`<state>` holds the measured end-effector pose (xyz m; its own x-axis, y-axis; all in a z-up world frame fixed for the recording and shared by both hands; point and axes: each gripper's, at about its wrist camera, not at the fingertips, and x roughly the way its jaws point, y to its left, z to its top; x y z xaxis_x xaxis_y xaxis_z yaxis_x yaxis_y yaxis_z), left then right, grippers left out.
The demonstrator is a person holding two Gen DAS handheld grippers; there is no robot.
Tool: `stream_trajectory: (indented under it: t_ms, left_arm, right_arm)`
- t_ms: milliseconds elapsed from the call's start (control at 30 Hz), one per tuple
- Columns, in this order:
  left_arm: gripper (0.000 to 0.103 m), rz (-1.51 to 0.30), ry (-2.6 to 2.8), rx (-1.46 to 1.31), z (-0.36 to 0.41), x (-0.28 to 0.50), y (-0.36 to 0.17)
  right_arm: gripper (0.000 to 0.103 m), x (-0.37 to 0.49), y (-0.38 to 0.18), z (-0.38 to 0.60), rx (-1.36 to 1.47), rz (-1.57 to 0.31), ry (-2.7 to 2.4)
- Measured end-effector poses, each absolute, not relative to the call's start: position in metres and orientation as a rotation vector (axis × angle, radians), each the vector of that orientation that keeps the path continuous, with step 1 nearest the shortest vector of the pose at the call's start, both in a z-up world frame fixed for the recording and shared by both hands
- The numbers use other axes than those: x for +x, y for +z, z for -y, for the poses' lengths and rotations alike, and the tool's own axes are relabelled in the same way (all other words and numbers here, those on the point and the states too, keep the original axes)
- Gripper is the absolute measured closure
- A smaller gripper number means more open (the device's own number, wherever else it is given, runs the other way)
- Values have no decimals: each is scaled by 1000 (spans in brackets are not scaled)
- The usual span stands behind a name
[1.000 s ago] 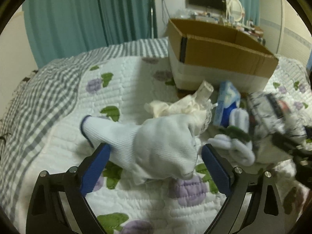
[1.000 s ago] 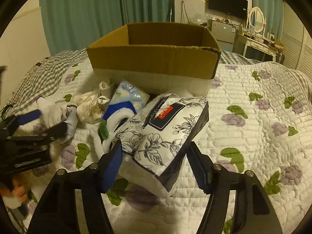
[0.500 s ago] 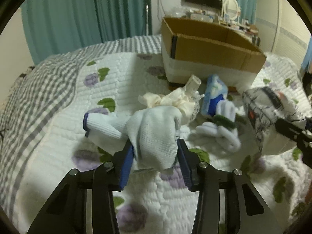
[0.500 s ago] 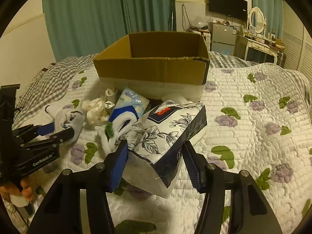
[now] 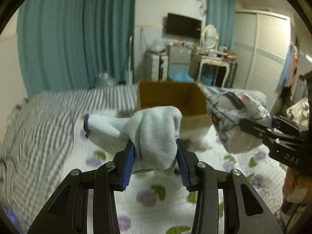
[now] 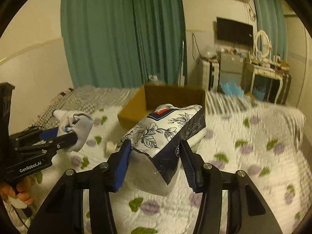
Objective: Organize soft objects
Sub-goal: 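Drop the white glove and floral tissue pack into the cardboard box with both tools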
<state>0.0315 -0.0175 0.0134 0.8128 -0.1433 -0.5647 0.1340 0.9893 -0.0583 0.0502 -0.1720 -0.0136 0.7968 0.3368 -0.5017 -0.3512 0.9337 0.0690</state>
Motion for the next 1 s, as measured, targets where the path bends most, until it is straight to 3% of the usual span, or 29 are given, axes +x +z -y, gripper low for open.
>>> stream_trajectory:
  t_ms: [367,800,900,967,1000]
  left_arm:
    - [62,-563,-218,101,55,119,45]
    - [57,-615,-262,160,64,215,-13]
    - [53,-619,-287,183,70,218,-21]
    - [44,-604,-278,203,74,214,-22]
    - [40,-597,-271,209,75,212,-20]
  right_arm:
    - [53,128,28,182,-64,-462,375]
    - [51,253,-37,175,-47,-544,472]
    - [46,258,-47,173,-31,-555,473]
    - [40,260,-49,174,-26,-555,464]
    - [31,261,-49,174,-26,-560,455]
